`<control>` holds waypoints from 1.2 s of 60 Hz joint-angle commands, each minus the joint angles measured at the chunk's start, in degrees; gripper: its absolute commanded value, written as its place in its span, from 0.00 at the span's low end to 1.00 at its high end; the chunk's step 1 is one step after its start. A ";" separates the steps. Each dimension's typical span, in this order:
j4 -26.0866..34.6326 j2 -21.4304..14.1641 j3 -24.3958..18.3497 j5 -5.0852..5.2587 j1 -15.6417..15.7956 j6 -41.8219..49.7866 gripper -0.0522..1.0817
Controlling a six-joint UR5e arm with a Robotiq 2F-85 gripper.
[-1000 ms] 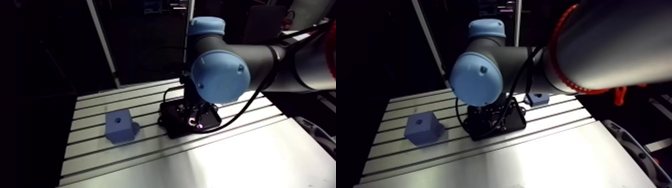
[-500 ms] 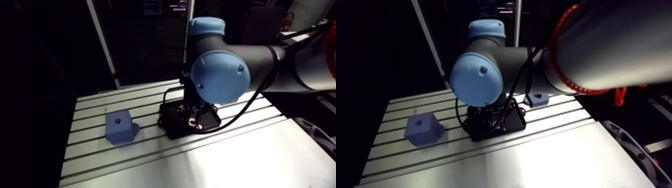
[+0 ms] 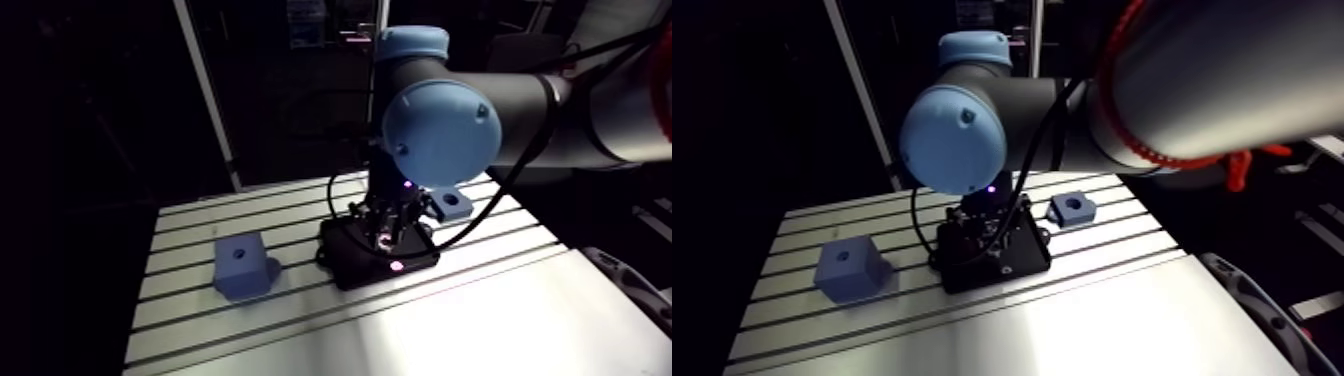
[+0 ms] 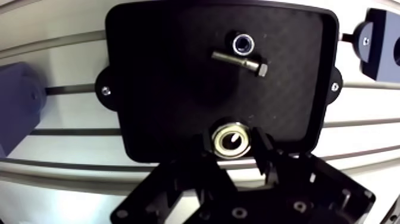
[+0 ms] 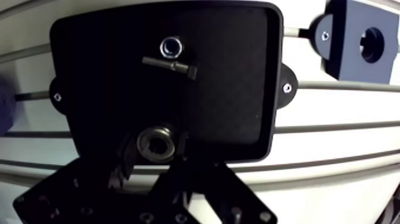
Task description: Pick up the bearing and press it into the housing until flush.
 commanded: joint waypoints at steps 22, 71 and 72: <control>6.65 -3.14 -8.14 -0.15 -5.65 -10.34 0.56; 9.93 8.47 -19.98 -0.66 -8.63 -13.69 0.56; 9.85 8.92 -20.25 -0.74 -8.64 -13.69 0.56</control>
